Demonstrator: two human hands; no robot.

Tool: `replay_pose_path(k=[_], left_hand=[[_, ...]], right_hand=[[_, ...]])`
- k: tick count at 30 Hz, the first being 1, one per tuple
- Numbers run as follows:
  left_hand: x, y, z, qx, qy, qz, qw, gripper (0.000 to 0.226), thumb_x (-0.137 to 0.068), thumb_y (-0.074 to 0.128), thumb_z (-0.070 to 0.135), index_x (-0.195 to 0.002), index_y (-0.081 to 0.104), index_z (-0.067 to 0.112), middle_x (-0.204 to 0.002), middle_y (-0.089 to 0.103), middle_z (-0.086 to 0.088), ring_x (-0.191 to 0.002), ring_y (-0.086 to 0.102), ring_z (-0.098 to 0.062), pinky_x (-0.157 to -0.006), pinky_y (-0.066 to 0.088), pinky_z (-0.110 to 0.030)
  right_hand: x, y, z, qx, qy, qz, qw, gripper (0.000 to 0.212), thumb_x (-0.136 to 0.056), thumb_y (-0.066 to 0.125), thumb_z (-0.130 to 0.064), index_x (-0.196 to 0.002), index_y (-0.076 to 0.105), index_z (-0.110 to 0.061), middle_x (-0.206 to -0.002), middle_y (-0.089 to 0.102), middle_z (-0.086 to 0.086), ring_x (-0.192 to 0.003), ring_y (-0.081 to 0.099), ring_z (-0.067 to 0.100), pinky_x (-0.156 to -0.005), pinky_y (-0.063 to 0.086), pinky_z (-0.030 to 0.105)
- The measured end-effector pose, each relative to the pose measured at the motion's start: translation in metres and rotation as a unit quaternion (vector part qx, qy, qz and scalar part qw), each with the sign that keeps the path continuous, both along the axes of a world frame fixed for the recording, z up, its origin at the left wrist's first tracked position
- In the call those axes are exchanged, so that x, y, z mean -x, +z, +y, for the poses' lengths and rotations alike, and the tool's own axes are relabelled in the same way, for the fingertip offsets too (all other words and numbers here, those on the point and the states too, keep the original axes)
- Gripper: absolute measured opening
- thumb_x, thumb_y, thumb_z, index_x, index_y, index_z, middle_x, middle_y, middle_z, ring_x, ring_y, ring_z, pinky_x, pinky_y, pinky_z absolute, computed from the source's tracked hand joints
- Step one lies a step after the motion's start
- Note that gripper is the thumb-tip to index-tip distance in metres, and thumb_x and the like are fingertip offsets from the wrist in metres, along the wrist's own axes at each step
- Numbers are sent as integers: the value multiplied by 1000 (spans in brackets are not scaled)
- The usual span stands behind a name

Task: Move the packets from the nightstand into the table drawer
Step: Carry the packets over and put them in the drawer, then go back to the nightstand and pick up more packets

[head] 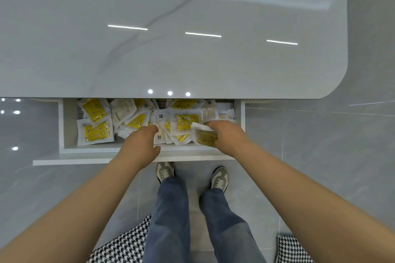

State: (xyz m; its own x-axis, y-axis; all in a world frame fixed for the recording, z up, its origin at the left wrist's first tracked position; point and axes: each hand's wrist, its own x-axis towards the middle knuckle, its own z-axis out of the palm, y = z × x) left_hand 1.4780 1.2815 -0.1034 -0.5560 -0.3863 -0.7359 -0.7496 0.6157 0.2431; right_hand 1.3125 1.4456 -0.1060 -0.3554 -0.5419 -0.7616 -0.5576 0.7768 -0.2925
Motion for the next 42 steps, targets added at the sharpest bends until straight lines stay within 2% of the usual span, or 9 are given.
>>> replay_pose_path(k=[2, 5, 7, 15, 19, 24, 28, 31, 42], left_hand=[[-5, 4, -5, 9, -8, -4, 1000, 53, -88, 60, 26, -137, 42, 16, -131, 52, -8, -115, 54, -25, -91, 45, -35], [-13, 13, -8, 15, -7, -7, 1000, 53, -88, 60, 28, -137, 42, 17, -133, 51, -7, -117, 53, -25, -93, 46, -35], [-14, 22, -8, 16, -4, -5, 1000, 54, -88, 61, 29, -137, 42, 18, -133, 51, -6, -117, 53, -24, -93, 46, -34], [-2, 98, 5, 22, -45, 31, 998, 50, -89, 58, 29, -136, 42, 21, -132, 52, -1, -117, 53, -20, -91, 45, -31], [16, 151, 21, 33, -93, 57, 993, 49, -90, 57, 30, -136, 42, 22, -133, 51, -1, -118, 52, -18, -89, 43, -28], [44, 239, 57, 46, -174, 87, 980, 50, -90, 56, 31, -137, 41, 22, -137, 48, 0, -120, 51, -19, -95, 43, -30], [73, 312, 99, 66, -219, 129, 965, 49, -88, 58, 35, -133, 43, 24, -127, 54, 1, -111, 55, -18, -89, 45, -29], [97, 362, 140, 76, -244, 176, 951, 48, -88, 58, 35, -134, 43, 25, -130, 53, 3, -113, 55, -17, -92, 44, -27], [191, 501, 299, 104, -345, 355, 863, 47, -89, 57, 38, -134, 43, 28, -130, 53, 9, -116, 53, -12, -93, 42, -24]], right_hand=[[-2, -3, -12, 6, 28, 10, 1000, 42, -81, 53, 1, -118, 57, -18, -109, 63, 7, -99, 60, 28, -68, 45, 30], [-5, -2, -23, 15, 56, 40, 997, 48, -84, 53, -1, -130, 50, -14, -123, 53, 12, -113, 50, 30, -86, 48, 39], [-6, 4, -24, 18, 49, 47, 998, 52, -85, 53, -1, -134, 47, -15, -128, 49, 12, -118, 47, 30, -91, 46, 39], [-7, 75, 13, -4, 8, 51, 999, 48, -83, 50, 2, -128, 50, -14, -121, 54, 10, -105, 56, 28, -76, 48, 34], [-6, 134, 44, 13, -31, 66, 997, 40, -83, 50, -1, -121, 53, -14, -117, 56, 9, -101, 56, 28, -80, 50, 36], [-2, 227, 97, 43, -91, 104, 989, 41, -86, 51, -5, -126, 51, -15, -123, 51, 8, -111, 51, 28, -85, 46, 35], [4, 303, 151, 89, -164, 133, 973, 43, -88, 51, -10, -130, 50, -16, -130, 50, 7, -115, 51, 26, -91, 44, 33], [12, 357, 198, 132, -209, 165, 955, 46, -87, 55, -15, -132, 49, -19, -132, 50, 3, -117, 51, 22, -94, 43, 30], [53, 512, 374, 220, -307, 339, 862, 45, -87, 61, -24, -131, 49, -25, -126, 53, -2, -114, 52, 17, -87, 40, 25]])
